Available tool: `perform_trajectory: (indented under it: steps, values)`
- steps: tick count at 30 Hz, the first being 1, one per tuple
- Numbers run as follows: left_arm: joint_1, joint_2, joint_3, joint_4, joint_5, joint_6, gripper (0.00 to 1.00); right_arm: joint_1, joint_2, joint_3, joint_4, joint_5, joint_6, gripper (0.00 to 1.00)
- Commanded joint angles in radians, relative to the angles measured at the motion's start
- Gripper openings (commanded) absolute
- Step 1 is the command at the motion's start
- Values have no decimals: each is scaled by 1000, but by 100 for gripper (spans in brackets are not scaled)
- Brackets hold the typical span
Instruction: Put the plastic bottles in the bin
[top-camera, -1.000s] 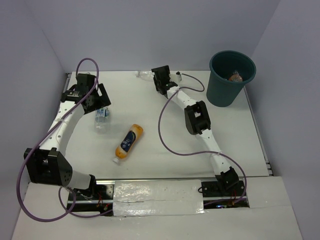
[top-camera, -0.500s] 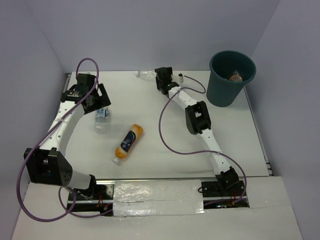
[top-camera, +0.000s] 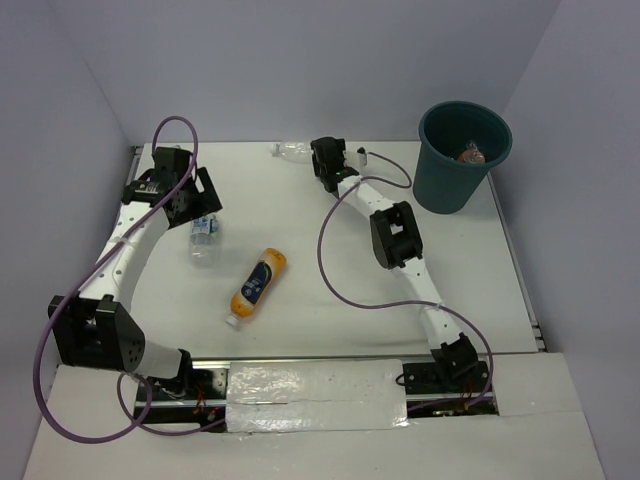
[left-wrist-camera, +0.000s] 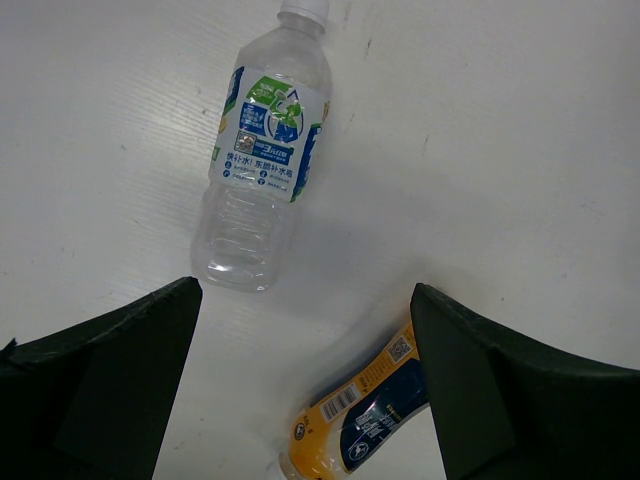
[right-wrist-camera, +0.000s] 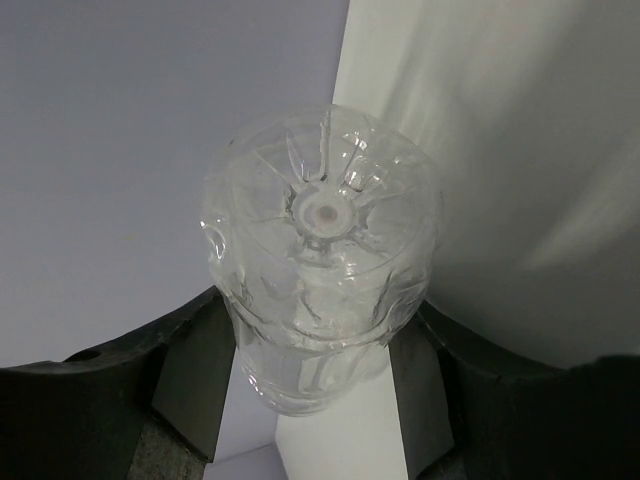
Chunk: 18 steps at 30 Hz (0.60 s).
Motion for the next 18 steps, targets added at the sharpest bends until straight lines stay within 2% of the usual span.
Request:
perform_trajectory:
  steps: [1, 7, 10, 13, 18]
  values:
    - [5, -15, 8, 13, 12, 22, 99, 10, -75, -16, 8, 40, -130, 41]
    - [5, -27, -6, 28, 30, 14, 99, 27, -240, -122, 139, 83, -375, 26]
    - [5, -35, -12, 37, 44, 7, 99, 33, -301, -102, 160, 91, -516, 24]
    - [5, -38, -7, 42, 46, 5, 99, 31, -392, -146, 212, 68, -582, 23]
    - [5, -65, -59, 89, 53, 11, 99, 31, -560, -179, 223, -26, -779, 20]
